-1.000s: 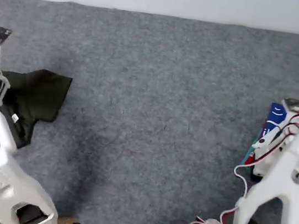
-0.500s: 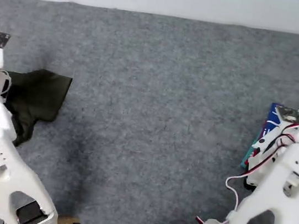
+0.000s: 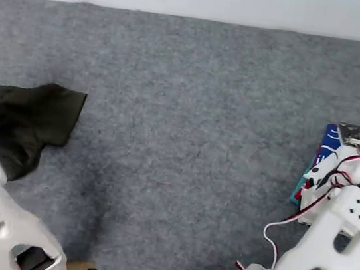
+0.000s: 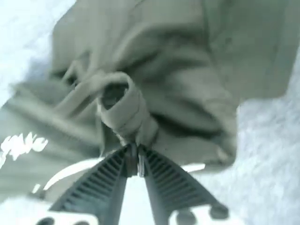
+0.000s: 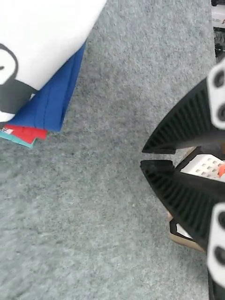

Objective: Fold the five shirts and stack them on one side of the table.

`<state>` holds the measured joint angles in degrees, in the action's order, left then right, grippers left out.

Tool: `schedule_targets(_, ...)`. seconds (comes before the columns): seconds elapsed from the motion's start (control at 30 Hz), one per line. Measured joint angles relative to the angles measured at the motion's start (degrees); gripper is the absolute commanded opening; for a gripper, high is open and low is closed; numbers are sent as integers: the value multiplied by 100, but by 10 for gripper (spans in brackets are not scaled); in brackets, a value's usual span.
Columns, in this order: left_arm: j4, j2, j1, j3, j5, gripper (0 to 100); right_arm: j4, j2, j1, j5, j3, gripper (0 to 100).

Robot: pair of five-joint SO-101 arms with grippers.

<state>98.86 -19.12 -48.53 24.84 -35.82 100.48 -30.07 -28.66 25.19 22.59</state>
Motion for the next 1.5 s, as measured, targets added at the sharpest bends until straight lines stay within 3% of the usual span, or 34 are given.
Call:
schedule_targets(0.27, 26, 2426, -1442, -2470, -1204, 12, 0, 0, 448, 0, 0, 32)
schedule_targets(0.57, -18, 4712, -2998, -4879, -1354, 13, 0, 0, 2444, 0, 0, 36)
schedule_targets(0.83, -281, 6620, -3420, -6435, -1354, 13, -897, 70, 3903, 0, 0, 36)
schedule_targets(1.0, -527, 7675, -3420, -7007, -1354, 33, -1240, 703, 4246, 0, -9, 36)
schedule_targets(1.23, -721, 7666, -3420, -7121, -1644, 116, -1266, 1785, 4316, -237, -712, 36)
schedule_targets(1.5, -1073, 5468, -3420, -6453, -1662, 168, -1257, 2189, 4440, -413, -1064, 36)
